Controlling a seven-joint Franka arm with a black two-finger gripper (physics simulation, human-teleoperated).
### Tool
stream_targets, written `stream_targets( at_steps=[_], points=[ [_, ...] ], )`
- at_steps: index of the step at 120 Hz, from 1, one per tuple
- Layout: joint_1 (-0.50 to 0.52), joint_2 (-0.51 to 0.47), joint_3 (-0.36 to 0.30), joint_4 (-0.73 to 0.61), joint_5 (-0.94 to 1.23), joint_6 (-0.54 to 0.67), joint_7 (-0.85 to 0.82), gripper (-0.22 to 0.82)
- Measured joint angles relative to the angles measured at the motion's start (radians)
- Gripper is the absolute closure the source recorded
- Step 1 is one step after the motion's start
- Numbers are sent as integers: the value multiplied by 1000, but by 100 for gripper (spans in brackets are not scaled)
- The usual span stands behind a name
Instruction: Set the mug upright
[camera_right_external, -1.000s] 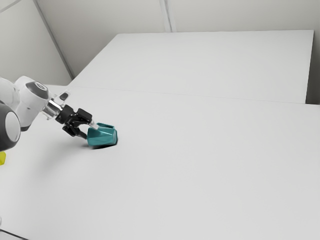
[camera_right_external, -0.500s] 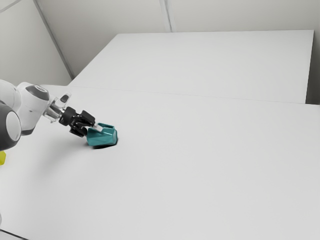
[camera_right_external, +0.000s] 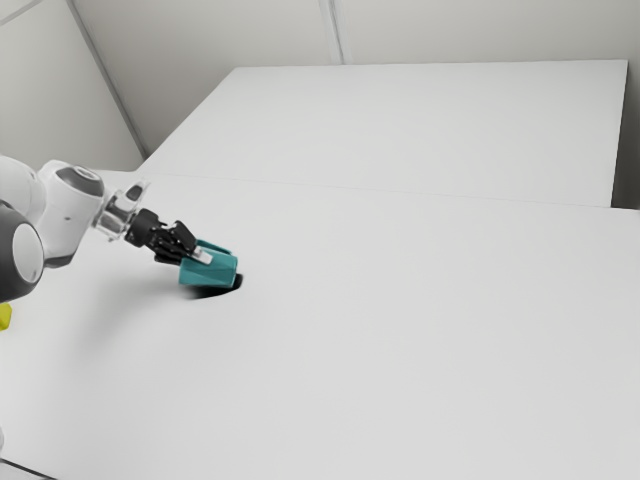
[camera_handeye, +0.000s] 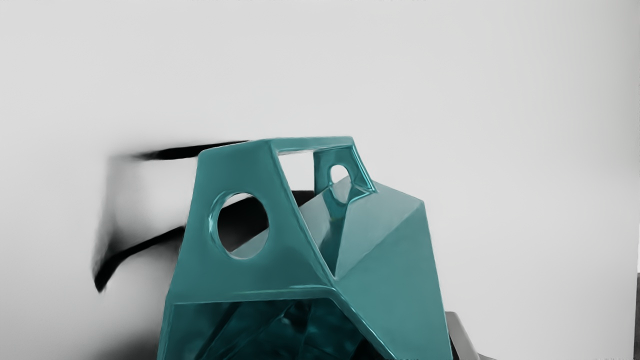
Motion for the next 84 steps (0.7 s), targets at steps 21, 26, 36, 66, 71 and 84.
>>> stream_targets(
  at_steps=[21, 26, 36, 66, 71, 84],
  points=[
    [-9, -35, -2, 1, 6, -1, 4, 75],
    [-16, -46, -2, 2, 15, 0, 3, 76],
    [-40, -72, -2, 1, 56, 3, -2, 76],
    [-191, -140, 13, -2, 290, 69, -48, 78],
    [-213, -150, 15, -3, 335, 86, -60, 78],
    [-267, -160, 16, -12, 448, 134, -90, 78]
  ],
)
